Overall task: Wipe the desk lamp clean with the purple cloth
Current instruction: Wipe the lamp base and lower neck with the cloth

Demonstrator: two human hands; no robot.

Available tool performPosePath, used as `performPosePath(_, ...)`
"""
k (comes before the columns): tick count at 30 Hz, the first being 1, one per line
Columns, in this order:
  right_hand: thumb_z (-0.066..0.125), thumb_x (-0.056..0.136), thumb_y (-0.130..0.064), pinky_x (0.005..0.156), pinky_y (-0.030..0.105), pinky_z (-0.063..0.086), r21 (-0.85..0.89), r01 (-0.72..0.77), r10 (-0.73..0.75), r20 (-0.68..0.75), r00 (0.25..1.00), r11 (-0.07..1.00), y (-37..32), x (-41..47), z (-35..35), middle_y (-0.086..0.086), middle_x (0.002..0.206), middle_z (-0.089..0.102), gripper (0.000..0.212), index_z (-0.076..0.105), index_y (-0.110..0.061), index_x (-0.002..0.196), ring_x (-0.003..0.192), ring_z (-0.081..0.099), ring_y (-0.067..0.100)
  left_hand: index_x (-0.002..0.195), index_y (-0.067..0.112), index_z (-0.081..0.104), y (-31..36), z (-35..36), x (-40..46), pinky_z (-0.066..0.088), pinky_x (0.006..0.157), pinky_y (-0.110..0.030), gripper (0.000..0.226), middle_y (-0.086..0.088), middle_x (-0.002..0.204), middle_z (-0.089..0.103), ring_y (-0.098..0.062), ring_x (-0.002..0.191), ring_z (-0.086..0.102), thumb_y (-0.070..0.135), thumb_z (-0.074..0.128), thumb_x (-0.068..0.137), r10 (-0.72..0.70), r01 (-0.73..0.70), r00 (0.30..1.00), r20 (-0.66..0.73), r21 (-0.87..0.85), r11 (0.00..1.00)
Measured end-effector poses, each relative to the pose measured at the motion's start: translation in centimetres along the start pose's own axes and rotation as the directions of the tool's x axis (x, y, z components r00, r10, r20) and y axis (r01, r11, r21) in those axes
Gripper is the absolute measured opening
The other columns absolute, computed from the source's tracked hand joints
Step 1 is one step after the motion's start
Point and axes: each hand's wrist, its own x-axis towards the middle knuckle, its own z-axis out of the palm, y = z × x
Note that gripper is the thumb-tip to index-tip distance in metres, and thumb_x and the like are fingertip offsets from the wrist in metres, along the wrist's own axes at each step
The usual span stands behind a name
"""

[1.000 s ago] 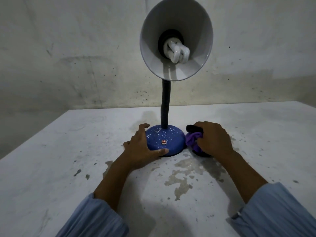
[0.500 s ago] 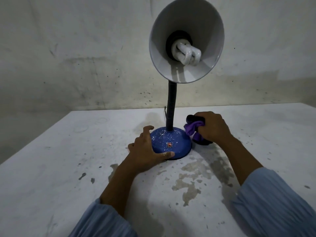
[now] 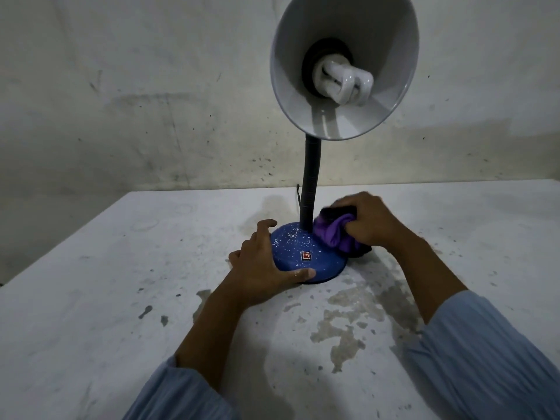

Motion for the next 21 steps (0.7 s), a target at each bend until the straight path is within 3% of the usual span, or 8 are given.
performPosePath(2, 0.051, 0.07, 0.003, 0.079, 0.036, 0.052, -0.072, -0.023, 0.029, 0.083, 0.996, 0.997, -0.2, 0.1, 0.7, 0.003, 0.103, 0.07, 0.047, 0.072, -0.025, 0.101, 0.093, 0.061, 0.022, 0.126, 0.044, 0.013, 0.0, -0.1, 0.0, 0.03, 0.107, -0.051, 0.104, 0.004, 0.141, 0.038, -0.022, 0.123, 0.045, 0.076, 0.07, 0.046, 0.005, -0.005, 1.0, -0.001, 0.0, 1.0)
performPosePath(6, 0.057, 0.073, -0.003, 0.071, 0.031, 0.045, -0.193, -0.092, 0.079, -0.072, 0.994, 0.977, 0.1, 0.1, 1.3, 0.003, 0.111, 0.064, 0.042, 0.069, -0.027, 0.105, 0.099, 0.058, 0.026, 0.122, 0.048, 0.013, 0.1, -0.1, -0.1, 0.031, 0.107, -0.05, 0.099, 0.006, 0.14, 0.039, -0.021, 0.122, 0.045, 0.077, 0.07, 0.046, 0.011, -0.011, 1.0, -0.005, -0.001, 1.0)
performPosePath(10, 0.055, 0.074, 0.0, 0.08, 0.038, 0.048, -0.125, -0.118, 0.095, -0.175, 0.98, 0.985, 0.6, 0.0, 1.0, 0.01, 0.118, 0.046, 0.05, 0.06, -0.023, 0.118, 0.102, 0.053, 0.03, 0.123, 0.047, 0.012, 0.1, -0.1, 0.0, 0.031, 0.107, -0.051, 0.101, 0.005, 0.142, 0.037, -0.022, 0.124, 0.044, 0.076, 0.07, 0.046, 0.0, 0.0, 1.0, 0.002, 0.005, 1.0)
performPosePath(13, 0.056, 0.071, 0.005, 0.08, 0.035, 0.047, -0.053, -0.047, 0.034, -0.229, 0.973, 0.998, 0.4, 0.0, 0.7, 0.012, 0.113, 0.052, 0.053, 0.059, -0.018, 0.118, 0.099, 0.055, 0.029, 0.124, 0.046, 0.012, 0.2, -0.1, 0.0, 0.03, 0.108, -0.051, 0.101, 0.004, 0.143, 0.037, -0.022, 0.124, 0.044, 0.075, 0.07, 0.047, -0.002, 0.002, 1.0, 0.004, 0.012, 1.0)
performPosePath(17, 0.055, 0.069, 0.008, 0.084, 0.039, 0.048, -0.055, 0.052, -0.055, -0.052, 0.997, 0.997, -0.4, -0.4, 1.4, 0.007, 0.112, 0.063, 0.05, 0.067, -0.019, 0.11, 0.103, 0.057, 0.027, 0.126, 0.044, 0.012, 0.2, -0.2, -0.1, 0.03, 0.107, -0.05, 0.102, 0.004, 0.141, 0.039, -0.022, 0.123, 0.044, 0.075, 0.071, 0.047, 0.012, -0.012, 1.0, -0.001, 0.006, 1.0)
performPosePath(21, 0.055, 0.077, 0.0, 0.082, 0.038, 0.05, -0.123, -0.035, 0.034, -0.011, 0.999, 0.992, -0.1, -0.2, 1.8, 0.002, 0.115, 0.064, 0.046, 0.066, -0.028, 0.111, 0.105, 0.056, 0.026, 0.123, 0.047, 0.012, 0.1, -0.2, 0.0, 0.031, 0.107, -0.052, 0.101, 0.005, 0.141, 0.038, -0.021, 0.123, 0.044, 0.077, 0.07, 0.045, 0.01, -0.01, 1.0, 0.003, -0.002, 1.0)
